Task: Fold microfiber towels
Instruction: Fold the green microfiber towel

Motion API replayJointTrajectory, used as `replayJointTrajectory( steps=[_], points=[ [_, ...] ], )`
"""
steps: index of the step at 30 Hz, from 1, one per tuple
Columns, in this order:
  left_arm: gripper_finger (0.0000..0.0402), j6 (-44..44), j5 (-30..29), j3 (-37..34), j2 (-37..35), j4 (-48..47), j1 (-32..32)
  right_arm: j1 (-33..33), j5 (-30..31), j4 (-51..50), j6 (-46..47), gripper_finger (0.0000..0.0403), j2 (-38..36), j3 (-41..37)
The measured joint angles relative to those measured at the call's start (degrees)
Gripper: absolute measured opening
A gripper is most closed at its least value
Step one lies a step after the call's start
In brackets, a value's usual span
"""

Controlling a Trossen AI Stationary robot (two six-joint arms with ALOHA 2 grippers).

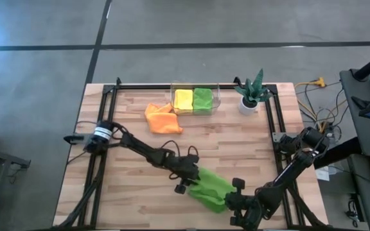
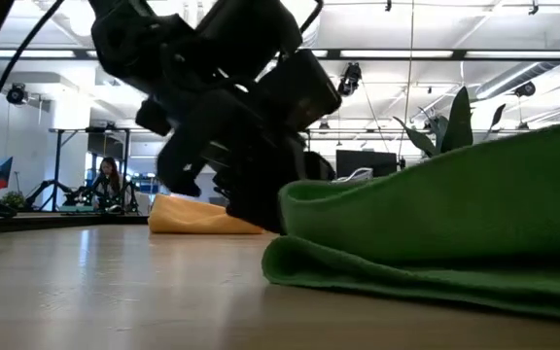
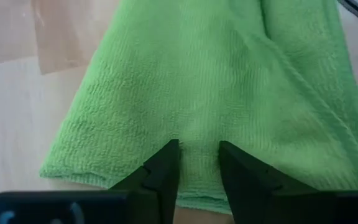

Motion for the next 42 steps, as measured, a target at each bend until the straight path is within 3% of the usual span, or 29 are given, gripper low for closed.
replayJointTrajectory(
  steps=[11, 16, 25, 31, 37, 42],
  points=[
    [0.007, 0.0, 0.8, -0.1, 0.1, -3.1, 2.6, 0.5, -9.1, 3.0, -2.4, 0.0009, 0.0, 0.0],
    [0.007, 0.0, 1.0, -0.1, 0.1, -3.1, 2.9, 1.6, -9.6, 4.2, -2.4, 0.0013, 0.0, 0.0],
    [0.0069, 0.0, 0.3, -0.3, 0.1, -3.5, 3.2, 1.4, -11.5, 9.0, -2.4, 0.008, -0.3, 0.0],
    [0.007, 0.0, 0.3, -0.4, 0.0, -3.0, 3.2, 1.4, -10.3, 6.8, -1.0, 0.0107, -2.3, 2.0],
    [0.007, 0.5, -0.4, -0.6, -3.3, -3.7, 3.4, 1.0, -0.9, 3.4, 12.3, 0.0109, -2.4, 1.5],
    [0.007, 2.9, -0.3, -0.1, -8.8, -2.0, 3.4, 0.0, 0.6, 3.3, 25.4, 0.0109, -2.0, -2.4]
  ],
)
